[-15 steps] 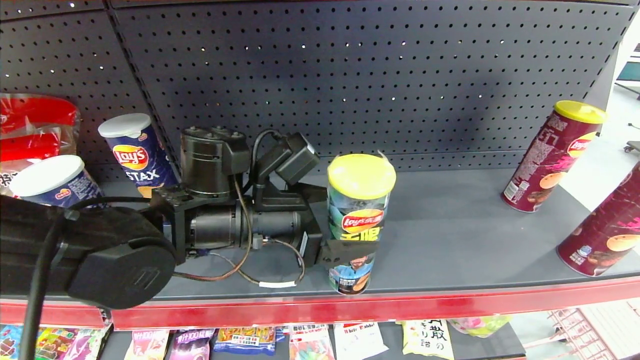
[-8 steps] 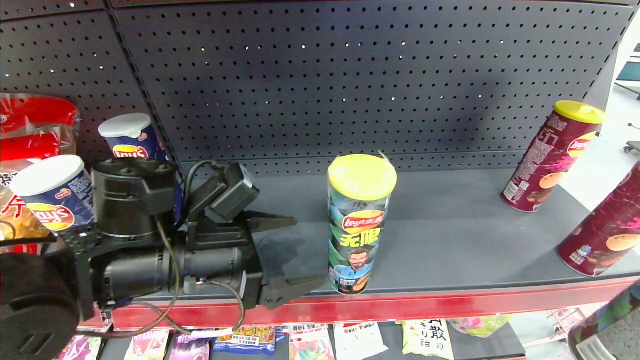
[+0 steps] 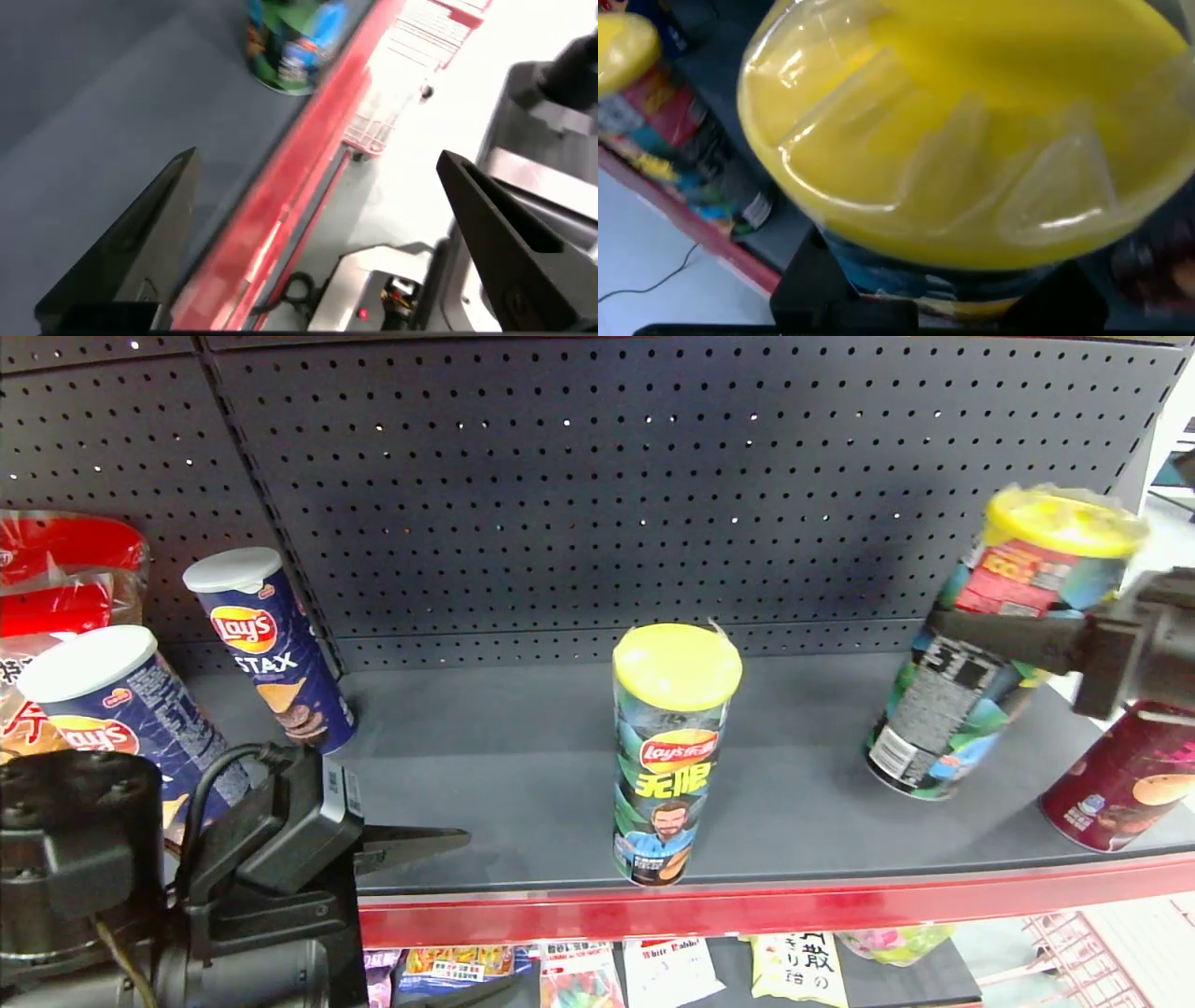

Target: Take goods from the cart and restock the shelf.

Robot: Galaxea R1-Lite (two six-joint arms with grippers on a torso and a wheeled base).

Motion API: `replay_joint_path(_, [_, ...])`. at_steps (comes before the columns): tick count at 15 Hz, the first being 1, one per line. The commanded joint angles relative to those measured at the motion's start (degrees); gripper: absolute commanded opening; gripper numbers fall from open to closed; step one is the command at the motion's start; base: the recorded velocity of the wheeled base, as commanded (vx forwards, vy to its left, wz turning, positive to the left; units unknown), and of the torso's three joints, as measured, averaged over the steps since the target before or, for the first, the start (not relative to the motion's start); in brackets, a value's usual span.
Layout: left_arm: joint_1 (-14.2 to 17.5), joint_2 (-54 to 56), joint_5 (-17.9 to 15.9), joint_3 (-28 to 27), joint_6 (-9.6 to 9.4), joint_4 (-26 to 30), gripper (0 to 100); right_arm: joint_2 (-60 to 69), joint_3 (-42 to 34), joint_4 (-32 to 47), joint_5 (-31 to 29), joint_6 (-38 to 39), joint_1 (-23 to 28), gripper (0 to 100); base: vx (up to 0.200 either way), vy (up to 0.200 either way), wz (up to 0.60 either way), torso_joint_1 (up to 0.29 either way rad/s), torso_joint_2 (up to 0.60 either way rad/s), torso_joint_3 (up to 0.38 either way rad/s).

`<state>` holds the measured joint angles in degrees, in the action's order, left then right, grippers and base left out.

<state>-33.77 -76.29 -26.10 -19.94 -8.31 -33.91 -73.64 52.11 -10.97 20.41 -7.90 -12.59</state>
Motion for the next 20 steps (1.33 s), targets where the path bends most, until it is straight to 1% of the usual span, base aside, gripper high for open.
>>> replay_joint_path(1, [-0.16,2.9,0.08,2.01,0.05,0.16,100,-16.53,9.94,-2.74,0.69,-0.01,-4.72,0,0.0,0.0,0.0,0.0,0.0,0.0])
replay_joint_path(4, [-0.16,2.64,0.17,2.28,0.05,0.16,100,-24.71,17.76,-3.79,1.57,0.08,-6.74,0,0.0,0.0,0.0,0.0,0.0,0.0])
replay_joint_path(8, [-0.95,2.37,0.52,2.19,0.14,0.16,100,-31.12,24.61,-3.97,1.74,0.17,-9.12,0,0.0,0.0,0.0,0.0,0.0,0.0])
replay_joint_path(14, [-0.86,2.37,0.88,1.93,0.14,0.08,100,-35.78,28.92,-3.97,1.39,0.25,-11.49,0,0.0,0.0,0.0,0.0,0.0,0.0])
replay_joint_path(20, [-0.86,2.37,1.75,2.01,0.14,0.08,100,-37.36,30.33,-4.06,1.3,0.6,-13.25,0,0.0,0.0,0.0,0.0,0.0,0.0])
